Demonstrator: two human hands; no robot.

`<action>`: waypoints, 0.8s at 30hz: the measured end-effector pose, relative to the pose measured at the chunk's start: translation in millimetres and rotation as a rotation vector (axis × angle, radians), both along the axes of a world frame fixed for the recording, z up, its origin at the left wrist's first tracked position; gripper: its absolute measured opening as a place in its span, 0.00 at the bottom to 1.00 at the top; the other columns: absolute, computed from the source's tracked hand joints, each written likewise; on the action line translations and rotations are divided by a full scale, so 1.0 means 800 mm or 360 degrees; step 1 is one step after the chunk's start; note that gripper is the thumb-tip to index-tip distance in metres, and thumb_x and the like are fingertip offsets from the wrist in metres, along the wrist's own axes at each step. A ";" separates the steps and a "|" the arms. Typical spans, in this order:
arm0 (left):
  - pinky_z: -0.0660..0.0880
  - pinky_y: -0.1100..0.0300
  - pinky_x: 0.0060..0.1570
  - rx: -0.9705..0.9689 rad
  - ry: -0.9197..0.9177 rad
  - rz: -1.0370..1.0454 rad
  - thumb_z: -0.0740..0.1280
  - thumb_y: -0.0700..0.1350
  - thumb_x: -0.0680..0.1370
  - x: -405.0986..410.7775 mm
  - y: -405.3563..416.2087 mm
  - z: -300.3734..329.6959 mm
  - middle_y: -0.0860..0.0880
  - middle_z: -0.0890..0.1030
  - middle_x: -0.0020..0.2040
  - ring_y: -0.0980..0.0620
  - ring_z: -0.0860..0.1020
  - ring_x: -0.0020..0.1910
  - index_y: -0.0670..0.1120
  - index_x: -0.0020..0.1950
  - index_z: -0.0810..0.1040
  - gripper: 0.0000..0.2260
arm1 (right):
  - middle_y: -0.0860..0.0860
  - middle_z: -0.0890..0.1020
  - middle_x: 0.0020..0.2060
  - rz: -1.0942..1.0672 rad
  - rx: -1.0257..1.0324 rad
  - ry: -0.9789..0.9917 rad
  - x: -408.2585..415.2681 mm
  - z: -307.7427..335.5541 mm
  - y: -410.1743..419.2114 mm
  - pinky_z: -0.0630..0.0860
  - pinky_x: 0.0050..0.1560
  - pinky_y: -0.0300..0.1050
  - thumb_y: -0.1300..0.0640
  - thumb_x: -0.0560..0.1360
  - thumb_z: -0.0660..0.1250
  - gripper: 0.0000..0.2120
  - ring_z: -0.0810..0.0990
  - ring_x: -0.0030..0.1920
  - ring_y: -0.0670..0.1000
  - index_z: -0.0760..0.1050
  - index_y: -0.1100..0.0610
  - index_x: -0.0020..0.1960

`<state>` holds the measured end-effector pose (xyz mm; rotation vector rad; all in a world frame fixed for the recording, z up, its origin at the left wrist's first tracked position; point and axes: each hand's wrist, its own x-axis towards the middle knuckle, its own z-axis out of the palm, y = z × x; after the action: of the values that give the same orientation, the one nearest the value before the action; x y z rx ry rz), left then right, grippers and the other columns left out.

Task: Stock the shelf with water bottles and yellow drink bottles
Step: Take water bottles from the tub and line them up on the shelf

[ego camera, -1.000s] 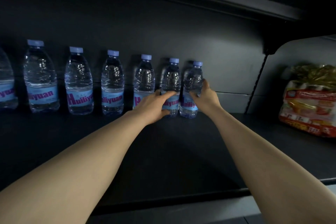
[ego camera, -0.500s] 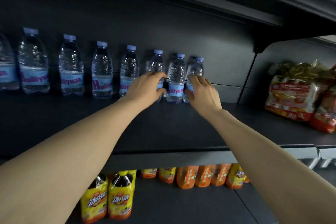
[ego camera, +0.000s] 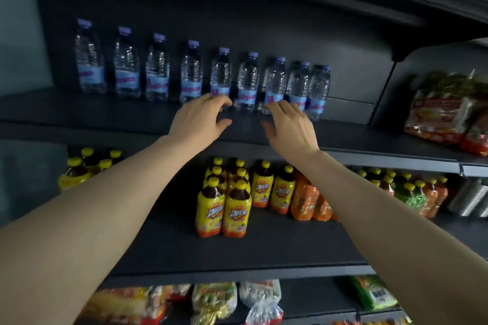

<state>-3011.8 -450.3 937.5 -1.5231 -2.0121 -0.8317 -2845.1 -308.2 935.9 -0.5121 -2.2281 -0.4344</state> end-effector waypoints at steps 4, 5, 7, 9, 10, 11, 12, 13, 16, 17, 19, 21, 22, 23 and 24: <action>0.77 0.52 0.47 0.0014 -0.0026 0.0065 0.69 0.52 0.78 -0.004 -0.091 -0.036 0.52 0.79 0.56 0.50 0.79 0.53 0.52 0.66 0.74 0.17 | 0.57 0.81 0.54 0.0117 -0.0028 -0.0029 -0.010 -0.033 -0.077 0.77 0.50 0.57 0.56 0.76 0.69 0.17 0.78 0.54 0.62 0.76 0.60 0.63; 0.77 0.52 0.46 0.0014 -0.0036 0.0089 0.69 0.53 0.78 -0.005 -0.111 -0.048 0.52 0.79 0.55 0.50 0.79 0.52 0.53 0.65 0.74 0.17 | 0.57 0.81 0.54 0.0151 -0.0045 -0.0028 -0.014 -0.045 -0.093 0.77 0.50 0.56 0.56 0.76 0.68 0.17 0.78 0.54 0.62 0.76 0.60 0.63; 0.78 0.50 0.45 -0.0001 -0.0051 0.0147 0.69 0.53 0.78 -0.005 -0.148 -0.078 0.52 0.79 0.54 0.49 0.78 0.52 0.53 0.65 0.75 0.16 | 0.57 0.81 0.53 0.0210 -0.0082 -0.0020 -0.020 -0.073 -0.122 0.77 0.49 0.55 0.57 0.75 0.68 0.16 0.78 0.52 0.62 0.77 0.60 0.62; 0.78 0.51 0.43 -0.0021 -0.0058 0.0193 0.69 0.53 0.77 -0.007 -0.180 -0.114 0.53 0.80 0.53 0.49 0.78 0.51 0.53 0.64 0.75 0.16 | 0.57 0.81 0.52 0.0258 -0.0111 -0.0029 -0.027 -0.107 -0.147 0.77 0.48 0.55 0.56 0.75 0.67 0.16 0.78 0.51 0.62 0.78 0.60 0.60; 0.77 0.52 0.41 -0.0031 -0.0066 0.0208 0.69 0.52 0.77 -0.008 -0.194 -0.133 0.52 0.80 0.53 0.48 0.78 0.50 0.52 0.63 0.76 0.15 | 0.56 0.81 0.52 0.0284 -0.0135 -0.0045 -0.030 -0.125 -0.159 0.77 0.48 0.54 0.55 0.75 0.67 0.15 0.78 0.51 0.62 0.78 0.60 0.60; 0.76 0.54 0.39 -0.0044 -0.0079 0.0220 0.69 0.52 0.77 -0.009 -0.207 -0.153 0.52 0.80 0.52 0.48 0.78 0.50 0.52 0.63 0.76 0.15 | 0.56 0.81 0.52 0.0313 -0.0164 -0.0067 -0.033 -0.145 -0.169 0.77 0.48 0.54 0.55 0.75 0.66 0.15 0.78 0.51 0.61 0.78 0.59 0.60; 0.75 0.55 0.39 -0.0060 -0.0098 0.0234 0.69 0.52 0.78 -0.011 -0.220 -0.175 0.52 0.80 0.52 0.49 0.78 0.50 0.52 0.63 0.76 0.15 | 0.56 0.81 0.53 0.0344 -0.0194 -0.0091 -0.037 -0.165 -0.179 0.77 0.49 0.54 0.55 0.76 0.65 0.15 0.78 0.52 0.61 0.78 0.59 0.60; 0.74 0.56 0.39 -0.0075 -0.0126 0.0251 0.68 0.52 0.78 -0.012 -0.232 -0.197 0.52 0.80 0.52 0.49 0.78 0.50 0.52 0.63 0.76 0.14 | 0.56 0.81 0.53 0.0378 -0.0225 -0.0119 -0.041 -0.187 -0.188 0.77 0.49 0.54 0.55 0.76 0.65 0.15 0.78 0.52 0.61 0.78 0.59 0.60; 0.77 0.53 0.42 -0.0109 -0.0269 0.0308 0.67 0.51 0.78 -0.014 -0.263 -0.267 0.53 0.79 0.51 0.50 0.77 0.52 0.52 0.63 0.75 0.14 | 0.56 0.81 0.53 0.0495 -0.0339 -0.0200 -0.050 -0.257 -0.215 0.77 0.48 0.53 0.56 0.77 0.64 0.15 0.79 0.52 0.60 0.78 0.59 0.61; 0.77 0.52 0.43 -0.0123 -0.0315 0.0326 0.67 0.51 0.78 -0.014 -0.272 -0.290 0.53 0.79 0.51 0.49 0.77 0.52 0.52 0.63 0.75 0.14 | 0.56 0.81 0.53 0.0533 -0.0384 -0.0226 -0.053 -0.282 -0.224 0.77 0.47 0.52 0.57 0.77 0.64 0.14 0.79 0.52 0.61 0.78 0.59 0.61; 0.76 0.51 0.44 -0.0171 -0.0378 0.0360 0.68 0.50 0.78 -0.013 -0.287 -0.339 0.52 0.79 0.50 0.47 0.77 0.51 0.51 0.63 0.76 0.14 | 0.56 0.81 0.54 0.0591 -0.0463 -0.0318 -0.057 -0.333 -0.238 0.77 0.48 0.54 0.57 0.78 0.64 0.15 0.79 0.53 0.61 0.77 0.59 0.62; 0.77 0.49 0.45 -0.0239 -0.0420 0.0396 0.68 0.49 0.78 -0.012 -0.300 -0.389 0.50 0.80 0.50 0.45 0.77 0.51 0.50 0.62 0.76 0.13 | 0.56 0.81 0.55 0.0636 -0.0534 -0.0431 -0.060 -0.384 -0.251 0.78 0.51 0.55 0.57 0.78 0.64 0.15 0.78 0.54 0.61 0.77 0.59 0.63; 0.77 0.47 0.45 -0.0265 -0.0445 0.0424 0.67 0.49 0.78 -0.010 -0.306 -0.415 0.49 0.80 0.50 0.44 0.78 0.51 0.50 0.62 0.76 0.13 | 0.56 0.81 0.55 0.0658 -0.0573 -0.0467 -0.061 -0.410 -0.257 0.78 0.50 0.55 0.57 0.78 0.64 0.15 0.78 0.54 0.60 0.77 0.59 0.63; 0.77 0.47 0.45 -0.0281 -0.0475 0.0459 0.67 0.49 0.77 -0.008 -0.312 -0.442 0.49 0.80 0.50 0.43 0.78 0.51 0.49 0.61 0.76 0.13 | 0.55 0.81 0.55 0.0682 -0.0619 -0.0492 -0.061 -0.435 -0.264 0.78 0.50 0.54 0.57 0.77 0.64 0.15 0.78 0.54 0.60 0.78 0.58 0.63; 0.77 0.48 0.45 -0.0285 -0.0506 0.0493 0.68 0.49 0.77 -0.004 -0.319 -0.469 0.48 0.81 0.50 0.43 0.78 0.50 0.48 0.61 0.77 0.13 | 0.55 0.81 0.54 0.0707 -0.0670 -0.0511 -0.062 -0.460 -0.271 0.78 0.50 0.54 0.57 0.77 0.64 0.15 0.78 0.53 0.60 0.78 0.58 0.62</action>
<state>-3015.1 -705.3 562.4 -1.1763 -2.5332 -0.8232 -2894.8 -525.2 567.9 -0.1474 -2.6658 0.2048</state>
